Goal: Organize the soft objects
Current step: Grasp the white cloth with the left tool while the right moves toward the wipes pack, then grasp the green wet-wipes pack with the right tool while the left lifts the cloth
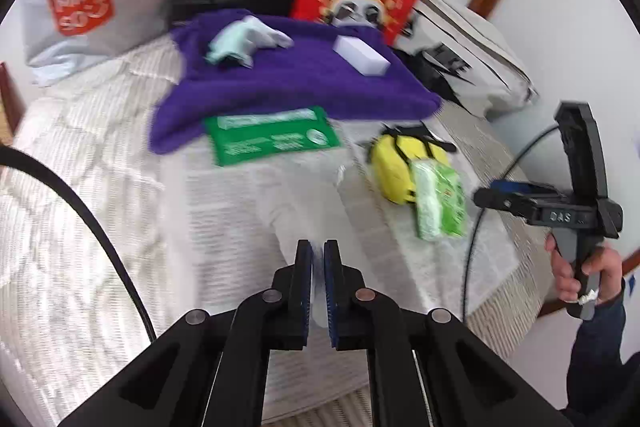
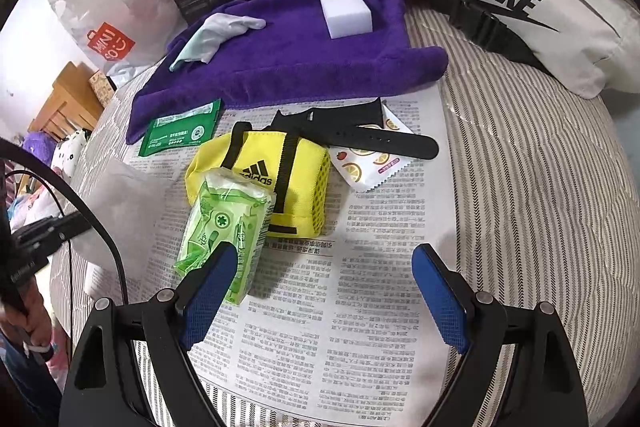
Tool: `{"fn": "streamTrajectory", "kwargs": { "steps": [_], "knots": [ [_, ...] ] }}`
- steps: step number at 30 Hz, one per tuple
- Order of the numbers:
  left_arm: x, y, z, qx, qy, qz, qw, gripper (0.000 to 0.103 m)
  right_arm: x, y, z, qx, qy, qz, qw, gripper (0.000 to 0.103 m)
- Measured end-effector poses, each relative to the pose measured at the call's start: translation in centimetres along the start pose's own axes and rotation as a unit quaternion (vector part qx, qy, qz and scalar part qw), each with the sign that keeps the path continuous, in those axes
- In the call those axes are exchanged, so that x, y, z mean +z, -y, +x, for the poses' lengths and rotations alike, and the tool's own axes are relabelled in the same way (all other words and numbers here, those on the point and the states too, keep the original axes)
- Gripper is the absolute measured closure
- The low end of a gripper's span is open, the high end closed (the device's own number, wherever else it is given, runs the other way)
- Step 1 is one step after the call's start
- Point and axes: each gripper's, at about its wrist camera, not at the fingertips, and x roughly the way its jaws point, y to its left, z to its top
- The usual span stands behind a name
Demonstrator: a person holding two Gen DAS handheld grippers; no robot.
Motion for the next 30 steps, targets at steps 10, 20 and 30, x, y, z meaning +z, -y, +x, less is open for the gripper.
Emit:
{"fn": "streamTrajectory", "kwargs": {
  "steps": [10,20,30],
  "knots": [
    [0.3,1.6,3.3,0.022,-0.04,0.009,0.9989,0.068,-0.4,0.4,0.4,-0.002,-0.01,0.004,1.0,0.015],
    [1.9,-0.9,4.5,0.077,-0.03,-0.02,0.9964,0.063,-0.6,1.1,0.2,-0.003,-0.012,0.011,1.0,0.015],
    [2.8,0.5,6.7,0.108,-0.026,0.015,0.9937,0.075,-0.6,0.9,0.4,0.0,-0.015,0.01,1.0,0.015]
  ]
}}
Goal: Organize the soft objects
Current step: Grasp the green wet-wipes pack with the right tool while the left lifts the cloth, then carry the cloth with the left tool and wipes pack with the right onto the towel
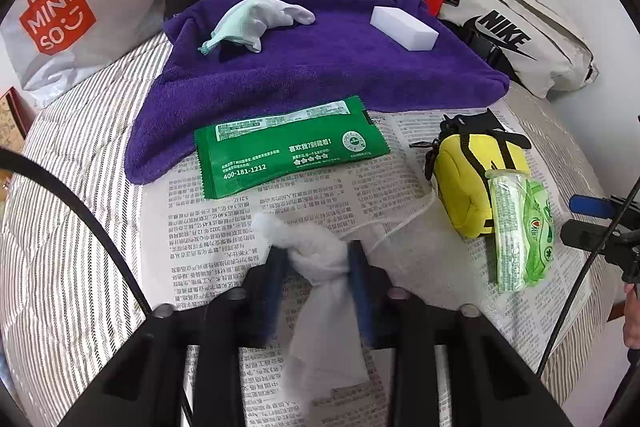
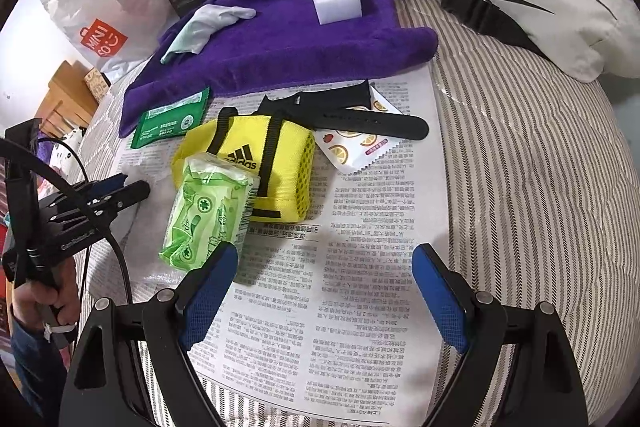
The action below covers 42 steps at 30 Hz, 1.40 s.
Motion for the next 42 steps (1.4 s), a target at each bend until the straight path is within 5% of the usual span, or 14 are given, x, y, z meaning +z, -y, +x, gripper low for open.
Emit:
{"fn": "streamTrajectory", "kwargs": {
  "steps": [17,24,42],
  "knots": [
    [-1.7,-3.9,-1.6,-0.008,-0.008,-0.046,0.9989,0.076,1.2,-5.8,2.1,0.037,-0.011,-0.018,0.999,0.015],
    [-2.1,-3.4,-1.8,-0.019,-0.008,-0.046,0.9987,0.076,0.9,-7.8,4.2,0.015,-0.009,-0.027,0.999,0.043],
    [-0.8,-3.9,-4.9,-0.026,0.019,-0.049,0.9983,0.076,0.7,-4.0,-2.6,0.009,0.029,-0.027,0.999,0.044]
  ]
}}
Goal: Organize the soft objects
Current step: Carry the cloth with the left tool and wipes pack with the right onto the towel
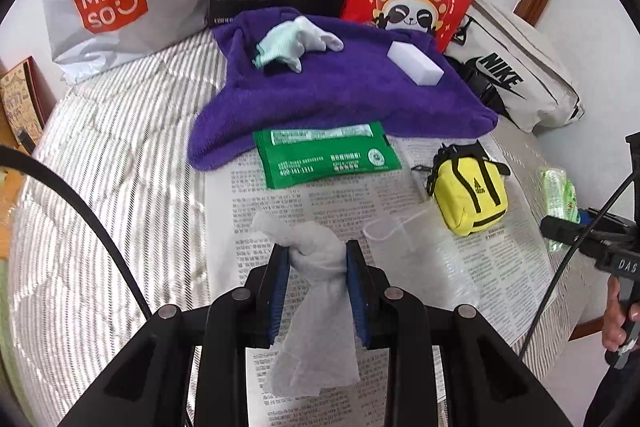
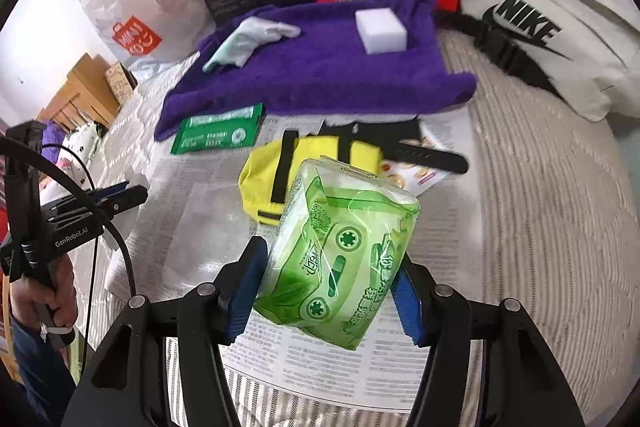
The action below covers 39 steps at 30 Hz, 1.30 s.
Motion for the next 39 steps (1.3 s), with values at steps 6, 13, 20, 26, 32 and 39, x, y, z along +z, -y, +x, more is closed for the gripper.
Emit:
{"fn": "streamTrajectory", "kwargs": {
  "steps": [6,13,20,26,32,39],
  "knots": [
    [1.5,-0.4,-1.3,0.003,0.013,-0.003,0.9999,0.076,1.7,1.4,-2.0,-0.002,0.024,0.002,1.0,0.044],
    [3.5,-0.6,-2.2,0.007,0.026,0.0,0.9996,0.076,4.0,2.5,-3.0,-0.009,0.041,-0.007,0.999,0.044],
    [6.0,-0.3,-1.8,0.005,0.027,0.003,0.9996,0.076,7.0,3.0,-2.7,-0.002,0.052,-0.009,0.999,0.044],
    [8.2,-0.1,-0.9,0.002,0.029,0.009,0.9995,0.076,9.8,2.9,-1.1,0.002,0.051,-0.016,0.999,0.044],
    [10.3,-0.4,1.4,0.002,0.019,0.011,0.9997,0.076,12.4,3.5,1.7,-0.007,0.035,-0.016,0.999,0.044],
    [12.5,-1.0,3.7,-0.008,0.008,0.005,0.9999,0.076,15.3,4.7,6.7,-0.017,-0.003,-0.004,1.0,0.044]
  ]
}}
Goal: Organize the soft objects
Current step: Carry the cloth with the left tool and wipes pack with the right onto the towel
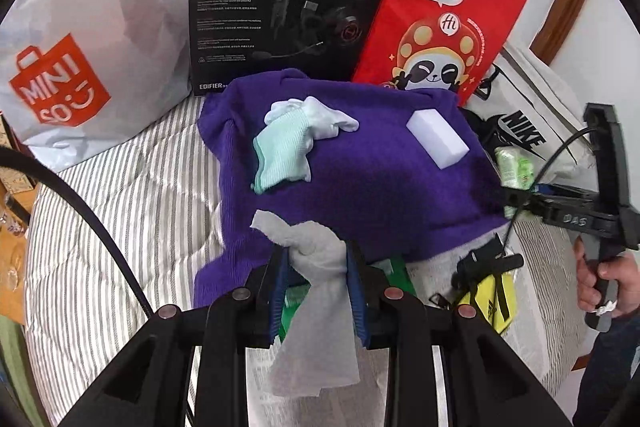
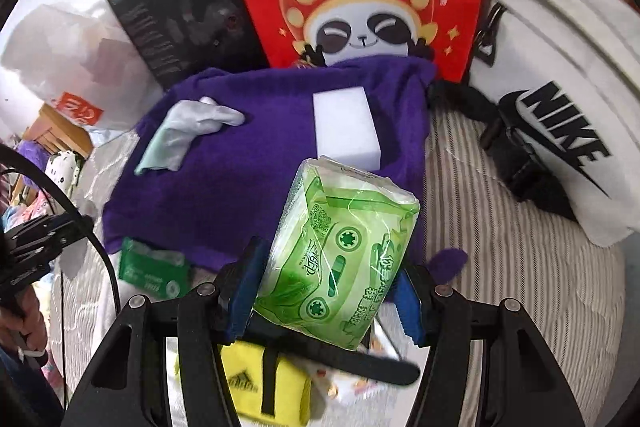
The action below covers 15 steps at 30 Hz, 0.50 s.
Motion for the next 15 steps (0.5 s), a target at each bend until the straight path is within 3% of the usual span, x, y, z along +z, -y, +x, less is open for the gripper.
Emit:
{"fn": "streamTrajectory", "kwargs": {
  "steps": [8,15],
  "knots": [
    [2.0,-0.7,2.0,-0.008,-0.006,-0.001,1.0,0.076,1.4,0.4,5.0,0.0,-0.045,0.004,0.999,0.049],
    [2.8,-1.0,3.4,-0.017,-0.011,-0.002,0.9998,0.076,1.9,0.9,5.8,0.0,-0.042,0.006,0.999,0.056]
  ]
}}
